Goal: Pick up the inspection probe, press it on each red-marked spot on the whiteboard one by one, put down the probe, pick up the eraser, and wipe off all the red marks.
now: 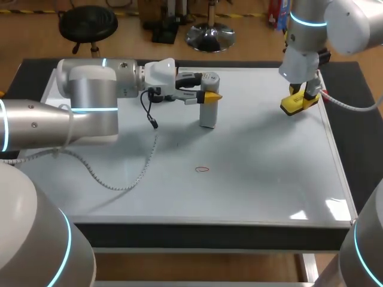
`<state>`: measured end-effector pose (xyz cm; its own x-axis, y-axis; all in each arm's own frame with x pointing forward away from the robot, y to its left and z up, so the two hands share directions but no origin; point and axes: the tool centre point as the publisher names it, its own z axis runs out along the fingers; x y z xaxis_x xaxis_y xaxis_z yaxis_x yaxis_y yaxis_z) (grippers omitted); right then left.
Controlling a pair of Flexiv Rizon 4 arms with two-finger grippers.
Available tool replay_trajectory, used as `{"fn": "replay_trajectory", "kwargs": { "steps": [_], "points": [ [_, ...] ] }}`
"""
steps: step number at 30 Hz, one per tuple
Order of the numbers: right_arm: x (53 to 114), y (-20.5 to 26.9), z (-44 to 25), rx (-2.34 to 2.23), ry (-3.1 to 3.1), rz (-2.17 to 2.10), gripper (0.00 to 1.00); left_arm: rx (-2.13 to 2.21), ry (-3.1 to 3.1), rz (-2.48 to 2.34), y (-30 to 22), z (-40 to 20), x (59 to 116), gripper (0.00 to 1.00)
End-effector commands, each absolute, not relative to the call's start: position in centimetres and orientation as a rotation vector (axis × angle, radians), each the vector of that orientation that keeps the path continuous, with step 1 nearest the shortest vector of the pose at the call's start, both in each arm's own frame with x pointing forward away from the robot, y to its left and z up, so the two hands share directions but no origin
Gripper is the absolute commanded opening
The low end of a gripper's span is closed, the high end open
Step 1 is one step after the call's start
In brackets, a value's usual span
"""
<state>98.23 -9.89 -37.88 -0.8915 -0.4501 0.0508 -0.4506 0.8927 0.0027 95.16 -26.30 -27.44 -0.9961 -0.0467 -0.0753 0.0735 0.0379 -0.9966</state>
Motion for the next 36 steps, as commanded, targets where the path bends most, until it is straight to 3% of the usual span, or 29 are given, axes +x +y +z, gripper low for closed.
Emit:
{"fn": "replay_trajectory", "kwargs": {
  "steps": [1, 23, 36],
  "points": [
    [98.3, -9.9, -37.8, 0.718, -3.005, 0.017, 0.0, 0.023, 2.211, -2.119, -26.4, -27.7, 95.2, 0.0],
    [98.3, -9.9, -37.8, 0.718, -3.005, 0.017, 0.0, 0.024, 2.218, -2.118, -26.4, -27.7, 95.1, 0.0],
    [98.3, -9.9, -37.8, 0.718, -3.005, 0.017, 0.0, 0.15, 2.249, -2.093, -25.9, -23.2, 96.6, 0.0]
  ]
}}
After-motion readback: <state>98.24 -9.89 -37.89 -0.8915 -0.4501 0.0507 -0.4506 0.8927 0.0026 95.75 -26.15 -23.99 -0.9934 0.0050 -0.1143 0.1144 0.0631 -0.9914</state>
